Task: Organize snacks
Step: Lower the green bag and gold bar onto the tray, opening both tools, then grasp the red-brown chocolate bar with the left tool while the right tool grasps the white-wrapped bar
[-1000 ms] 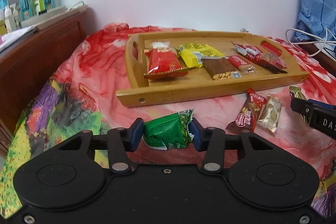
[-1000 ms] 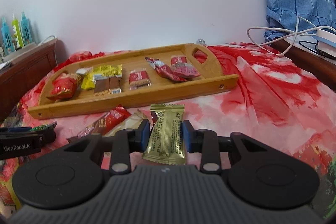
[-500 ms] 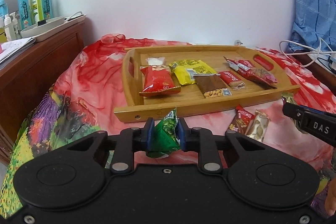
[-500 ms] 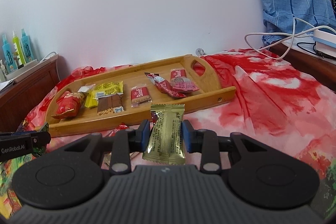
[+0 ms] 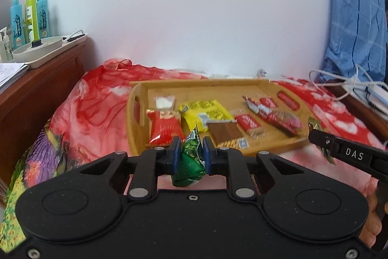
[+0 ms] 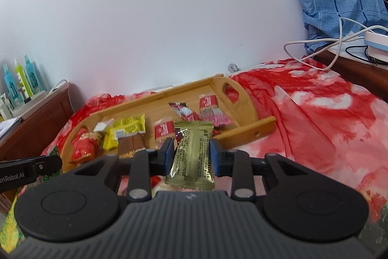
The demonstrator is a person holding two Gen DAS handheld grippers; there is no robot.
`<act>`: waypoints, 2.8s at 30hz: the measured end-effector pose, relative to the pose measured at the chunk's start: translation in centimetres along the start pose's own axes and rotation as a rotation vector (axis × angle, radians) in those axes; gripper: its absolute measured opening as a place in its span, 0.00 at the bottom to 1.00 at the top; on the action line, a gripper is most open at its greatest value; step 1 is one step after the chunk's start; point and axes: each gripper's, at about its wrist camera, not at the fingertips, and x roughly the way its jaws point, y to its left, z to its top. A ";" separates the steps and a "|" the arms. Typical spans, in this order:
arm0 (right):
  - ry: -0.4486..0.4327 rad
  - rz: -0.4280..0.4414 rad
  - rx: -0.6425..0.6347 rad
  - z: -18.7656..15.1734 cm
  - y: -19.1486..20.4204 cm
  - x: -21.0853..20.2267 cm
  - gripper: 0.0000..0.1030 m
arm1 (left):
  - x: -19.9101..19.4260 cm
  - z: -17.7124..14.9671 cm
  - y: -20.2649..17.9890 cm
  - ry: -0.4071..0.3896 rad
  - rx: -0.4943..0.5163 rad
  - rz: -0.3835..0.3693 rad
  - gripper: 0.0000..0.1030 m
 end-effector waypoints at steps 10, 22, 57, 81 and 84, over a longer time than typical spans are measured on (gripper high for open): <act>0.008 0.122 0.032 4.3 -0.9 3.4 0.34 | 3.6 4.9 -0.1 -0.003 -0.065 -0.025 0.18; 0.135 0.195 0.027 5.0 -1.8 11.0 0.34 | 9.8 5.6 0.2 0.086 -0.153 -0.034 0.18; 0.093 0.181 -0.070 5.3 -0.4 10.7 0.62 | 9.3 3.4 -5.0 0.038 0.168 0.011 0.49; 0.065 0.122 -0.233 1.9 -1.3 2.6 0.84 | 4.5 -2.4 -5.0 0.209 0.200 -0.182 0.50; 0.078 0.111 -0.262 0.8 -1.6 1.3 0.84 | 4.7 -3.0 -5.5 0.239 0.219 -0.207 0.42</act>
